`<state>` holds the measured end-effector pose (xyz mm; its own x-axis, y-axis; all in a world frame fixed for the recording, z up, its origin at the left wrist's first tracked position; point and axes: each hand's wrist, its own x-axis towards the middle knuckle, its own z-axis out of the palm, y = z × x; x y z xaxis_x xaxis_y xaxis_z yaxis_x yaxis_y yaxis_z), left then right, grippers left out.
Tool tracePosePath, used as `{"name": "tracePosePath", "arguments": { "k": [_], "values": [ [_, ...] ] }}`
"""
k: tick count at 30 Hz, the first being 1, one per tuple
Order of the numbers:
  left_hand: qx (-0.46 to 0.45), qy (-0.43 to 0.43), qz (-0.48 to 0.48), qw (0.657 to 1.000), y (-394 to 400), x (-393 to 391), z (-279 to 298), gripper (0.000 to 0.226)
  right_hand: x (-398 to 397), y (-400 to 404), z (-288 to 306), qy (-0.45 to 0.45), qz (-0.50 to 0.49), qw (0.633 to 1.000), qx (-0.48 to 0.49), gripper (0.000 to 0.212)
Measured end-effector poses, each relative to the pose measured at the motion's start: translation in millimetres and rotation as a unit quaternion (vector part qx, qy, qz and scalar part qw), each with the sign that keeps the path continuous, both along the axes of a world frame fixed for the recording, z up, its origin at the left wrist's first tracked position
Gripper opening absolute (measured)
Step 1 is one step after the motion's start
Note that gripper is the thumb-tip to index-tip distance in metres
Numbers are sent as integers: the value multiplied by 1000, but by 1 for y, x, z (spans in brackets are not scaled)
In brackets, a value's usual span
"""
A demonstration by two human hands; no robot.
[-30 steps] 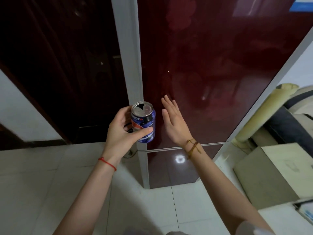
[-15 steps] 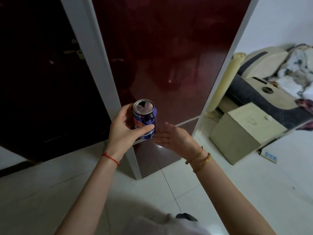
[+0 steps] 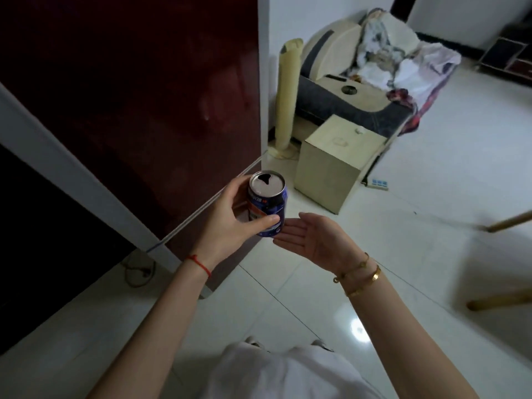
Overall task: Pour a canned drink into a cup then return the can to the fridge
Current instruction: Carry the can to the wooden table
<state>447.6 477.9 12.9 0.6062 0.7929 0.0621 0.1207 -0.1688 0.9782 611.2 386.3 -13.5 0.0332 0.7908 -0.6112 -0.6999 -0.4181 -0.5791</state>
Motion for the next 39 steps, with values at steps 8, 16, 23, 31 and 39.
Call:
{"name": "tracePosePath", "arguments": {
  "k": [8,16,23,31,39],
  "values": [
    [-10,45,-179,983,-66,91,-12,63,66,-123,-9,7,-145,989,-19,41],
    [-49,38,-282,957,-188,210,-27,64,147,-276,-15,13,-269,962,-41,43],
    [-51,31,-364,929,-301,313,-30,62,215,-403,-11,16,-369,928,-46,42],
    [-19,42,-448,893,-386,409,-28,62,277,-495,-20,34,-463,885,-40,44],
    [13,55,-514,856,-449,523,-48,61,363,-556,-46,44,-528,846,-54,46]
  ]
}}
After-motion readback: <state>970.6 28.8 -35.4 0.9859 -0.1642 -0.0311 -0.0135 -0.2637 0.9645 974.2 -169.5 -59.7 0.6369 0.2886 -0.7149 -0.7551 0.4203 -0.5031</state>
